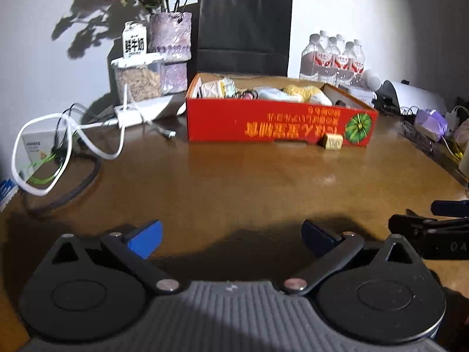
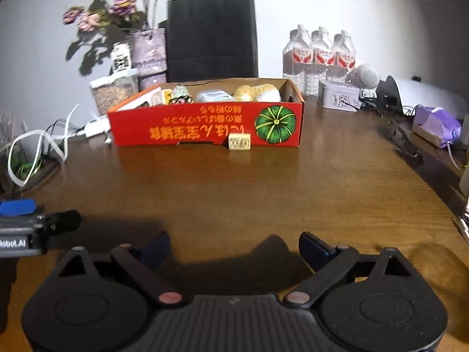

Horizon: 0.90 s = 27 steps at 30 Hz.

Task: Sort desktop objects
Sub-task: 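Withdraw both tools from the box back over the table, then grasp the small tan block with the right tool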

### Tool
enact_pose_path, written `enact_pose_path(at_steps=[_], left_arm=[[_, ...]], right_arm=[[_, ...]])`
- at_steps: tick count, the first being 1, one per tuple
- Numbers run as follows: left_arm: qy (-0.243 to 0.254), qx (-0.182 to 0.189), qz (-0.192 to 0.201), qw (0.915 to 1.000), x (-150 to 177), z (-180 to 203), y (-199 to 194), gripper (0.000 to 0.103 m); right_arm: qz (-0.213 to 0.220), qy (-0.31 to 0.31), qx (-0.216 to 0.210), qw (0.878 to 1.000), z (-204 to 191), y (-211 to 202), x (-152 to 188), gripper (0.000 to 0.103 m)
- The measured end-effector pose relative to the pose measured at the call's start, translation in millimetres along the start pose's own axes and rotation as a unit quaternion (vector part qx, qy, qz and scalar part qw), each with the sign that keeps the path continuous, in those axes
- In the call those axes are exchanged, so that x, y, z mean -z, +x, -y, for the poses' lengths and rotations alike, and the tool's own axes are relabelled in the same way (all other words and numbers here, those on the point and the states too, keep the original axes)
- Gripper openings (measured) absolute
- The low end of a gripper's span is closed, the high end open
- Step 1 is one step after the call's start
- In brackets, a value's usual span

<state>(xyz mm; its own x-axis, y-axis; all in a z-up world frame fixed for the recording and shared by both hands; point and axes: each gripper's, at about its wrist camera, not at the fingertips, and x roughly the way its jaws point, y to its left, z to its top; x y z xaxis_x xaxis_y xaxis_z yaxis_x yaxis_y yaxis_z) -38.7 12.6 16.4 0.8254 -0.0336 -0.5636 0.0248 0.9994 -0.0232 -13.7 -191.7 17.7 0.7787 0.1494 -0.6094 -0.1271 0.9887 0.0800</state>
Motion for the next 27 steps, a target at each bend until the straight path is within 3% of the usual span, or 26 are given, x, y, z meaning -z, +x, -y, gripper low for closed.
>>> enact_pose_path(at_steps=[8,13,15,18,19,20,21,23,24,26,27], left_arm=[[0.007,0.033,-0.038,0.9987,-53.0,-3.8,80.7,0.103],[0.002,0.037,-0.053,0.9979,-75.5,3.2,122.4,0.103],[0.013,0.037,-0.051,0.9979,-80.1,7.9,131.1,0.101],[0.012,0.052,-0.052,0.9972,-83.1,10.8,138.8,0.097],[0.005,0.057,-0.054,0.9969,-82.7,10.8,140.9,0.094],[0.000,0.062,-0.059,0.9963,-81.3,10.6,142.7,0.084],[0.001,0.063,-0.061,0.9961,-79.7,10.9,142.8,0.082],[0.015,0.055,-0.056,0.9968,-78.2,13.7,139.2,0.062],[0.015,0.058,-0.058,0.9965,-78.2,13.8,138.0,0.058],[0.007,0.061,-0.060,0.9963,-77.6,13.7,132.7,0.035],[0.002,0.065,-0.063,0.9959,-76.5,13.5,128.7,0.030]], right_arm=[[-0.033,0.076,0.002,0.997,10.7,100.1,-69.5,0.077],[-0.026,0.058,0.049,0.997,-1.9,137.3,-90.2,0.074],[-0.020,0.053,0.056,0.997,-5.3,142.2,-92.8,0.061],[-0.012,0.031,0.070,0.997,-13.2,145.2,-91.3,0.050],[-0.008,0.022,0.076,0.997,-16.3,145.1,-89.5,0.047],[-0.006,0.019,0.072,0.997,-17.6,144.0,-88.3,0.034],[-0.005,0.019,0.069,0.997,-18.4,143.0,-88.4,0.029],[-0.004,0.017,0.063,0.998,-20.6,139.7,-85.6,0.029],[-0.003,0.014,0.059,0.998,-21.8,136.9,-83.9,0.029],[-0.005,0.017,0.042,0.999,-23.2,127.8,-79.0,0.029],[-0.004,0.019,0.031,0.999,-23.6,121.5,-76.2,0.029]])
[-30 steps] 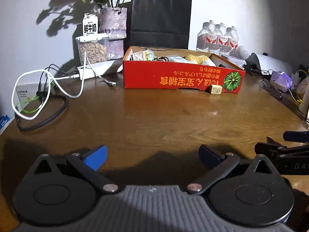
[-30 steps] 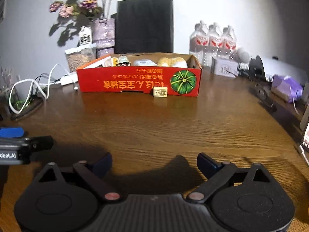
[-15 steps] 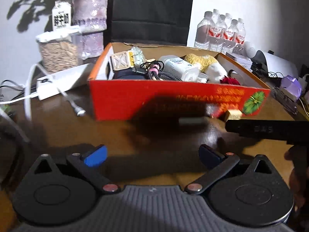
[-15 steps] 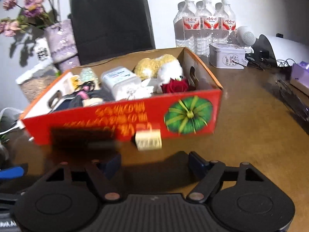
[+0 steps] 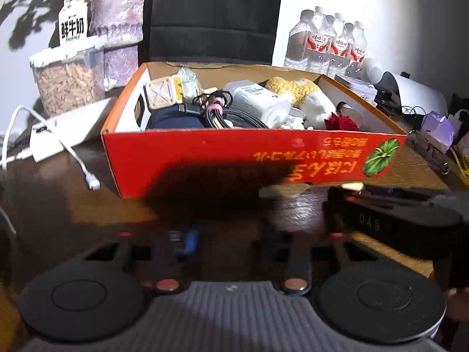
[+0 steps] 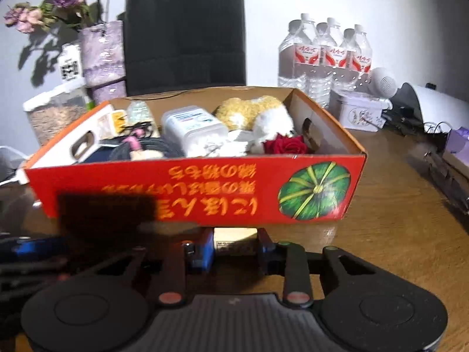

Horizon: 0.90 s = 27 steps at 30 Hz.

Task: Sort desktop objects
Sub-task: 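Grasp the small tan block with the right tool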

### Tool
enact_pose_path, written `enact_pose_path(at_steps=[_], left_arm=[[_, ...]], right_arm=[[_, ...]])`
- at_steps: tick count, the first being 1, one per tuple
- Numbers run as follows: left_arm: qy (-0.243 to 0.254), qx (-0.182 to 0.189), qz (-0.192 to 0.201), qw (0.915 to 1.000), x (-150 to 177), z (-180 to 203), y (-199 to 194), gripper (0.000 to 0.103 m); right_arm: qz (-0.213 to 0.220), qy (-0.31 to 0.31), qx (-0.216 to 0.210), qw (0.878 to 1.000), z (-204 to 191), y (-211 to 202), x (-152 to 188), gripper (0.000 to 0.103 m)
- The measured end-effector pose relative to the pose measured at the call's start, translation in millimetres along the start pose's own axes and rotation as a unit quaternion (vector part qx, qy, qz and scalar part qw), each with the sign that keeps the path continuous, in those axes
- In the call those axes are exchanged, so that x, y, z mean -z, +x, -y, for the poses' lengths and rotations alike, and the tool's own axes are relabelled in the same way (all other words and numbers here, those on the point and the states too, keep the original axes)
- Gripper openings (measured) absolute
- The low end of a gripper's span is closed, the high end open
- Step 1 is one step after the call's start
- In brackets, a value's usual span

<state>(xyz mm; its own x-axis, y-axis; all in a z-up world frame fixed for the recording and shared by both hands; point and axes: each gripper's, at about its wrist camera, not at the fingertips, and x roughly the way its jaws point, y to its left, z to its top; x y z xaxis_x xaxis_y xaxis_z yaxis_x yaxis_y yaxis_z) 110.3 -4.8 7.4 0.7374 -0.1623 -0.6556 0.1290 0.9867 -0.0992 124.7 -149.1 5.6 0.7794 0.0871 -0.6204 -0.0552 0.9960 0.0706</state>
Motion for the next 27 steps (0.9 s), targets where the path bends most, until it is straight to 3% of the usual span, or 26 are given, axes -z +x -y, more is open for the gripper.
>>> enact_pose_path(at_steps=[9,13,18,27], left_arm=[[0.003,-0.016,0.046,0.9988,39.8,20.5,-65.8,0.016],[-0.001,-0.018,0.069,0.9974,66.8,30.7,-102.6,0.015],[-0.016,-0.015,0.070,0.9973,103.4,41.2,-128.0,0.009],[-0.011,-0.032,0.112,0.9931,145.8,55.0,-170.0,0.007]], right_arm=[[0.033,-0.017,-0.059,0.998,3.4,-93.7,43.1,0.029],[0.044,-0.020,-0.073,0.996,9.9,-133.8,65.6,0.029],[0.061,-0.026,-0.069,0.995,17.1,-164.2,92.5,0.029],[0.125,-0.023,-0.093,0.988,21.2,-206.8,141.3,0.029]])
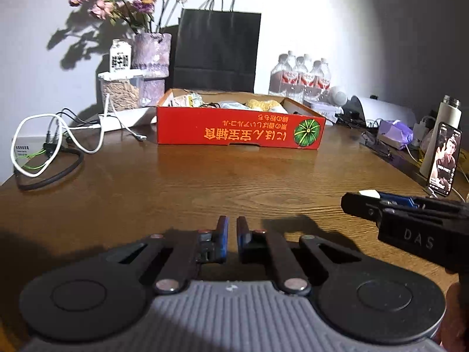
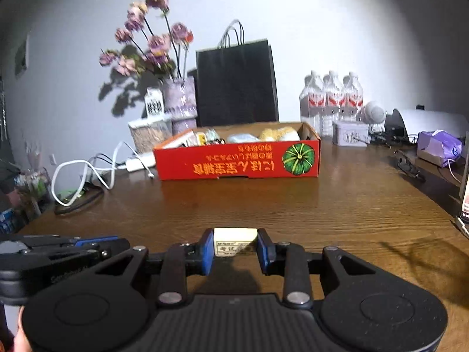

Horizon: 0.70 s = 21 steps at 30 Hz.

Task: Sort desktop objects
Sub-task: 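Grasp the small tan block with the right tool, then carry the tan block over the box with the right tool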

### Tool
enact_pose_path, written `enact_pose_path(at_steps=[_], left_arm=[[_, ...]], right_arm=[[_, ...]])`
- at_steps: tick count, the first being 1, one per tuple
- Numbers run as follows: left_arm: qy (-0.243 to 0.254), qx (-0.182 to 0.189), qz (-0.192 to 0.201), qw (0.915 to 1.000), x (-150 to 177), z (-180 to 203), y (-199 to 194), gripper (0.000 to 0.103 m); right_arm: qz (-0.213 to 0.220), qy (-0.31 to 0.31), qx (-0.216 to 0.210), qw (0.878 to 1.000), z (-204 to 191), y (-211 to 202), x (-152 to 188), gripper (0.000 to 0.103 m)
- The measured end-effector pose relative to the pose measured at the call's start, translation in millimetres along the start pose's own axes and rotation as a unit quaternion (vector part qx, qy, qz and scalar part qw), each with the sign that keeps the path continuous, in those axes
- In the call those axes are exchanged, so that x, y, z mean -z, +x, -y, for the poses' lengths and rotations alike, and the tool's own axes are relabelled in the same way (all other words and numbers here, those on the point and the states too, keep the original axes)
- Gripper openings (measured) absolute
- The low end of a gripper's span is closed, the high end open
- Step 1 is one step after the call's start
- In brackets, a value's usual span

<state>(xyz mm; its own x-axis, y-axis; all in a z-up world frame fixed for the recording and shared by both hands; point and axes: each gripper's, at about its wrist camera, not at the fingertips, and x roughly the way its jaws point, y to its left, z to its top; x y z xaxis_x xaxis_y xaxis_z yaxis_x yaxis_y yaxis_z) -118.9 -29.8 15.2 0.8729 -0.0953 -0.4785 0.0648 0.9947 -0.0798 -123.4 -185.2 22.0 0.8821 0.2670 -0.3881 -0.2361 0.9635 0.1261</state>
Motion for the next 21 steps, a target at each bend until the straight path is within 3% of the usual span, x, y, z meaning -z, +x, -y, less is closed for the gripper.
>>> enact_pose_path(at_steps=[9,13,19,21], left_arm=[[-0.001,-0.005,0.014,0.9999,7.6,0.0,-10.0,0.007],[0.000,-0.010,0.038,0.9992,1.8,-1.0,-14.1,0.007],[0.000,0.012,0.101,0.9948,-51.9,-5.0,-15.4,0.007],[0.011,0.029,0.111,0.9934,-82.8,-5.3,-9.5,0.008]], right_arm=[[0.063,-0.044,-0.013,0.997,-21.4,-21.2,7.7,0.029],[0.087,-0.047,-0.005,0.995,-19.6,-21.7,-1.7,0.029],[0.143,-0.077,0.007,0.987,-13.5,-11.9,-63.6,0.029],[0.130,-0.075,0.002,0.989,-7.8,2.8,-100.6,0.029]])
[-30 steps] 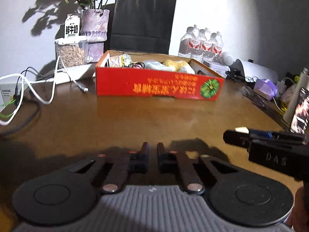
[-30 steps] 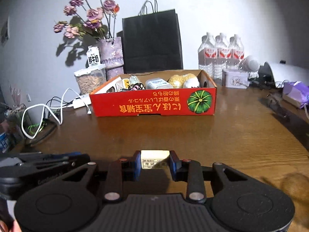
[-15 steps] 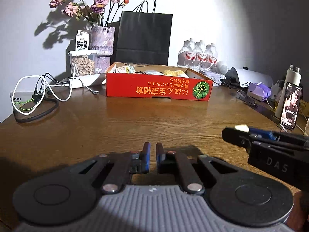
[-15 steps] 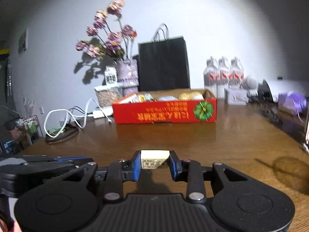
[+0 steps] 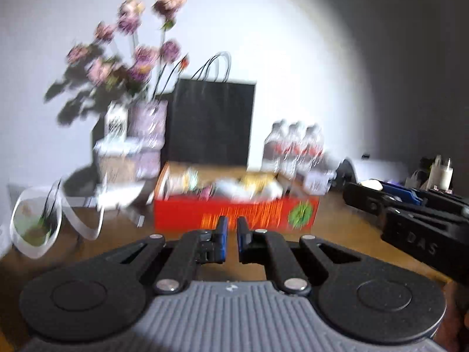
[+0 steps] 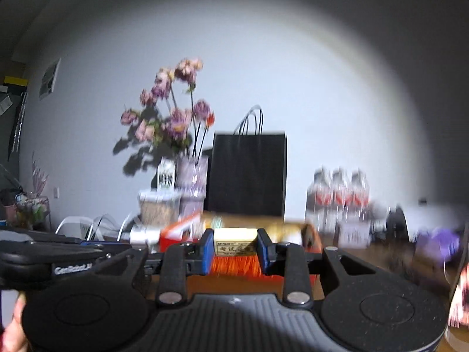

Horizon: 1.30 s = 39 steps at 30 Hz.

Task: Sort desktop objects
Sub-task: 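Carry the tan block over the box with the right tool, then lower the tan block into the box and open the right tool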

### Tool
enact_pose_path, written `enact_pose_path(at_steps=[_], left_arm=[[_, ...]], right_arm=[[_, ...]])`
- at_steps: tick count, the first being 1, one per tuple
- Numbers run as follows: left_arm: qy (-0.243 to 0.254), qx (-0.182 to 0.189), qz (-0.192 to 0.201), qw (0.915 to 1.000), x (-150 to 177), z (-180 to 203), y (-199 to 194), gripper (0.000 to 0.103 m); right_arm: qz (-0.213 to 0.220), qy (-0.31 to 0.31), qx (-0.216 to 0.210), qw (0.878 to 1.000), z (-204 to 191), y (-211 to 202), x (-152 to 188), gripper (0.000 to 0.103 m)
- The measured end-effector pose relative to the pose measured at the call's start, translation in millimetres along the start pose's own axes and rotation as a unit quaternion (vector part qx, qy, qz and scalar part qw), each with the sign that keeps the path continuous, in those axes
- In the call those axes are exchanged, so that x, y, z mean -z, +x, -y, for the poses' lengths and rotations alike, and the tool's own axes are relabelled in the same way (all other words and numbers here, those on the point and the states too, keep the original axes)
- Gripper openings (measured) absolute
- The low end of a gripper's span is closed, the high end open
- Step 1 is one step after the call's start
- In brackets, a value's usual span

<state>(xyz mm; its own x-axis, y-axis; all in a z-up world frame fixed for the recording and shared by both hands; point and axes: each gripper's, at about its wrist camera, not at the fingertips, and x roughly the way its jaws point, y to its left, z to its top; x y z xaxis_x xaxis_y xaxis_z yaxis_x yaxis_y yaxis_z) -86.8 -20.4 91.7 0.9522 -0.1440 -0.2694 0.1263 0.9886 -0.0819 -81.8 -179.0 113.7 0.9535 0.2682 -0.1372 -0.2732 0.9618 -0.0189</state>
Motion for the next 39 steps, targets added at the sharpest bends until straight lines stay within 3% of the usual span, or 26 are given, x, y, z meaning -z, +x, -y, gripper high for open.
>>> enact_pose_path(at_steps=[3,6,8,10,14,17,22,26,28,30,31,32,33,35,36,39], left_arm=[[-0.014,0.046,-0.022,0.9986,-46.5,-12.0,32.9,0.009],[-0.018,0.056,-0.055,0.9967,-90.0,-25.6,79.7,0.008],[-0.028,0.067,-0.096,0.9928,-115.1,-34.1,117.3,0.008],[-0.040,0.086,-0.153,0.9837,-132.0,-41.9,164.8,0.008],[-0.060,0.085,-0.272,0.9567,-120.5,-53.8,250.5,0.007],[-0.046,0.057,-0.327,0.9421,-89.4,-56.1,289.9,0.007],[-0.024,0.035,-0.364,0.9306,-56.6,-56.4,314.4,0.008],[-0.019,0.022,-0.368,0.9294,-50.5,-60.7,318.0,0.008],[-0.028,0.023,-0.358,0.9331,-59.0,-63.9,314.7,0.013],[-0.021,0.019,-0.350,0.9362,-70.7,-61.0,313.3,0.032],[-0.017,0.014,-0.346,0.9380,-77.0,-58.8,313.5,0.051],[-0.013,0.010,-0.340,0.9404,-82.5,-57.1,313.5,0.061],[-0.011,0.005,-0.334,0.9425,-88.2,-55.7,313.4,0.064],[-0.017,-0.012,-0.326,0.9450,-98.0,-54.9,312.9,0.084],[-0.021,-0.025,-0.317,0.9477,-101.6,-54.9,310.6,0.089],[-0.011,-0.049,-0.269,0.9619,-103.5,-51.9,292.9,0.102]], right_arm=[[-0.049,0.021,-0.023,0.998,19.6,44.2,-40.9,0.029],[-0.100,0.025,-0.021,0.994,34.6,95.5,-72.3,0.029],[-0.147,0.038,-0.025,0.988,47.9,141.1,-89.4,0.029],[-0.207,0.063,-0.044,0.975,63.2,193.7,-95.3,0.029],[-0.342,0.120,-0.047,0.931,90.0,287.4,-68.7,0.029],[-0.416,0.131,-0.035,0.899,96.0,329.2,-32.5,0.029],[-0.465,0.110,-0.006,0.878,84.4,347.1,8.0,0.029],[-0.464,0.109,-0.002,0.879,78.4,342.6,15.2,0.031],[-0.457,0.107,0.005,0.883,78.9,341.2,6.3,0.039],[-0.445,0.108,0.012,0.889,82.2,339.8,-7.1,0.049],[-0.437,0.108,0.016,0.893,84.0,339.7,-13.9,0.053],[-0.426,0.107,0.017,0.898,85.5,336.3,-20.3,0.061],[-0.417,0.104,0.018,0.903,85.7,335.4,-24.2,0.066],[-0.391,0.096,0.038,0.914,87.2,326.6,-31.6,0.071],[-0.375,0.093,0.047,0.921,88.3,320.6,-34.0,0.075],[-0.332,0.101,0.061,0.936,93.6,302.9,-34.9,0.089]])
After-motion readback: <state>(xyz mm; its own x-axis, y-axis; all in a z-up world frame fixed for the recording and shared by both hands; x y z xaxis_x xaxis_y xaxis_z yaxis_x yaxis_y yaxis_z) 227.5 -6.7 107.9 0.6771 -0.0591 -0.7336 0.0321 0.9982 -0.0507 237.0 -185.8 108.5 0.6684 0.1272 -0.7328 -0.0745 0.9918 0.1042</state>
